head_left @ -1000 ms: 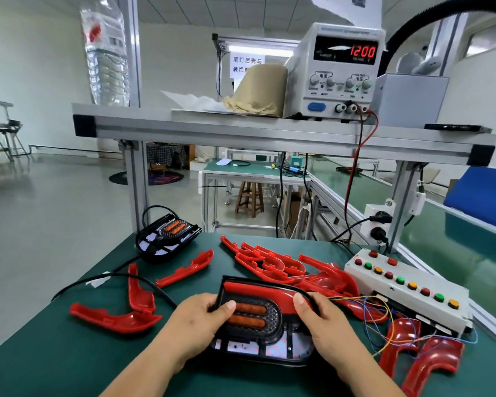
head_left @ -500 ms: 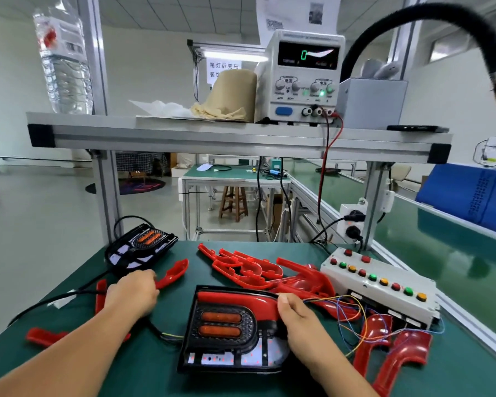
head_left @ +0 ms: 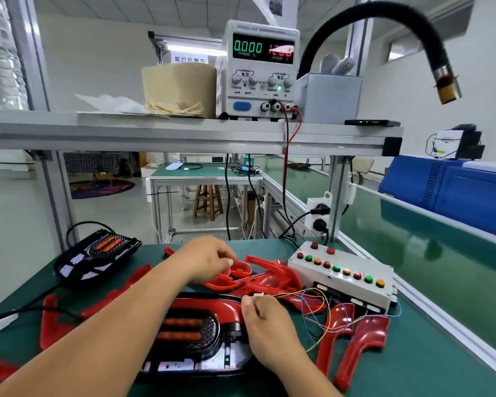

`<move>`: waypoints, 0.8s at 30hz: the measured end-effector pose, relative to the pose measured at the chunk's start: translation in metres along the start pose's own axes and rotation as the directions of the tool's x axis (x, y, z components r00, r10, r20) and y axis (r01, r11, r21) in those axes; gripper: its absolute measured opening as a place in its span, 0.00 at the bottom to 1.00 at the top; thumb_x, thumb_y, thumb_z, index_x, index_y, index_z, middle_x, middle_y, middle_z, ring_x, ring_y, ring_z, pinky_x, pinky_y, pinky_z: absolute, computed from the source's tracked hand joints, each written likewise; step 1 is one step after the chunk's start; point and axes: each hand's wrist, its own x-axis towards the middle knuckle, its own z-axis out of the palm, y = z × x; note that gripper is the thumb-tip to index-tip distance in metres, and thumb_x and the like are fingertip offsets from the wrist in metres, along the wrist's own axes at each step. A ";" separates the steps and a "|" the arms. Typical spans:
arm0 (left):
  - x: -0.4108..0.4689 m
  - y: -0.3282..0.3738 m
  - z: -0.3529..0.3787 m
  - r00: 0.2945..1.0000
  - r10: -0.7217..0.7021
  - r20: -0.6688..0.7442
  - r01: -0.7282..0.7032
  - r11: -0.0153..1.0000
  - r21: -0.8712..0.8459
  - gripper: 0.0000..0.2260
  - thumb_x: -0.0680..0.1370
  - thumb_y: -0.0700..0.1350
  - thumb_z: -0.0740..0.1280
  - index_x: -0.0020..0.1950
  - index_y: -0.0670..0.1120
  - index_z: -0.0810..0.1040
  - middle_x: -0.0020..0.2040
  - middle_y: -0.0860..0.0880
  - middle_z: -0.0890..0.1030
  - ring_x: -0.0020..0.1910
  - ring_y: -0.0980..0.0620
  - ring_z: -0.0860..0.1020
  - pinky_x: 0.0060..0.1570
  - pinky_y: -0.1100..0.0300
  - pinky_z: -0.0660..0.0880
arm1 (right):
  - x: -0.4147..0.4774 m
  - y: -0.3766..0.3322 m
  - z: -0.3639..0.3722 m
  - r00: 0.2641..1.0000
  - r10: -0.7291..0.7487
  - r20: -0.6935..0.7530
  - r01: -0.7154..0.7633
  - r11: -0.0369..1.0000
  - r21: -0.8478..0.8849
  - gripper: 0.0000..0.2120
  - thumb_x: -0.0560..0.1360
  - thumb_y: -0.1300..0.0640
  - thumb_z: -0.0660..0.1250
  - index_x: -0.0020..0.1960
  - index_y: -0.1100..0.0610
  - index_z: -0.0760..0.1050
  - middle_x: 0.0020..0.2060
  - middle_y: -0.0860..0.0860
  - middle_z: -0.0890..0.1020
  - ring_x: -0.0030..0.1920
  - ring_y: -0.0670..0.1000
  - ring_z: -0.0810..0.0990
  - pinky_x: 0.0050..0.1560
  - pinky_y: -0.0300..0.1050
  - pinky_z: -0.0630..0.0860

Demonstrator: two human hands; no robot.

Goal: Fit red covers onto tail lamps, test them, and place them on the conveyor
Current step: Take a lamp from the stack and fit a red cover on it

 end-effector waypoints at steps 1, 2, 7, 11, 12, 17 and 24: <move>0.005 0.009 0.005 0.999 0.039 -0.004 -0.039 0.999 0.022 0.10 0.81 0.47 0.65 0.60 0.54 0.82 0.61 0.55 0.81 0.60 0.55 0.77 0.61 0.61 0.71 | 0.000 -0.001 0.001 1.000 0.026 0.010 -0.027 1.000 0.012 0.21 0.83 0.49 0.54 0.32 0.53 0.63 0.33 0.46 0.69 0.34 0.41 0.67 0.34 0.35 0.63; 0.012 0.018 0.011 0.997 0.081 0.009 -0.082 0.995 0.051 0.11 0.80 0.46 0.66 0.60 0.53 0.82 0.60 0.54 0.81 0.59 0.55 0.77 0.59 0.62 0.70 | 0.000 -0.001 0.003 0.998 0.057 0.025 -0.058 0.998 0.028 0.21 0.83 0.49 0.53 0.32 0.53 0.63 0.32 0.46 0.69 0.33 0.42 0.66 0.34 0.37 0.62; 0.042 0.042 0.051 0.977 0.108 0.186 -0.155 0.953 0.262 0.17 0.78 0.42 0.67 0.67 0.52 0.78 0.65 0.51 0.79 0.63 0.50 0.76 0.60 0.60 0.70 | -0.001 0.003 0.004 0.993 0.108 0.047 -0.111 0.992 0.058 0.20 0.83 0.51 0.53 0.33 0.55 0.63 0.31 0.46 0.68 0.39 0.49 0.68 0.38 0.41 0.60; 0.054 0.034 0.068 0.970 0.067 0.236 -0.147 0.929 0.340 0.19 0.77 0.40 0.67 0.67 0.52 0.78 0.66 0.49 0.78 0.64 0.48 0.76 0.63 0.58 0.71 | 0.001 0.003 0.003 0.994 0.097 0.058 -0.099 0.995 0.031 0.19 0.82 0.49 0.53 0.33 0.50 0.62 0.41 0.48 0.71 0.43 0.48 0.68 0.41 0.39 0.60; 0.055 0.033 0.069 0.969 0.070 0.235 -0.150 0.928 0.340 0.17 0.77 0.41 0.67 0.65 0.52 0.79 0.65 0.49 0.79 0.63 0.48 0.76 0.62 0.58 0.72 | 0.001 0.003 0.003 0.994 0.094 0.063 -0.096 0.995 0.029 0.19 0.83 0.49 0.53 0.33 0.50 0.62 0.42 0.49 0.71 0.43 0.48 0.68 0.41 0.39 0.60; 0.053 0.022 0.042 0.979 0.121 0.165 -0.158 0.959 0.234 0.13 0.82 0.48 0.62 0.65 0.52 0.77 0.60 0.52 0.80 0.57 0.53 0.76 0.55 0.61 0.69 | 0.000 0.004 0.002 0.998 0.036 0.056 -0.037 0.999 0.015 0.20 0.83 0.50 0.52 0.32 0.53 0.60 0.33 0.46 0.68 0.41 0.51 0.68 0.41 0.42 0.61; 0.004 -0.034 -0.019 0.985 -0.021 -0.174 -0.040 0.940 -0.339 0.11 0.83 0.47 0.60 0.47 0.52 0.81 0.41 0.50 0.81 0.37 0.55 0.78 0.38 0.61 0.73 | 0.001 0.004 0.001 0.996 0.080 0.048 -0.080 0.997 0.007 0.17 0.83 0.49 0.52 0.39 0.53 0.67 0.44 0.51 0.76 0.46 0.50 0.73 0.44 0.40 0.63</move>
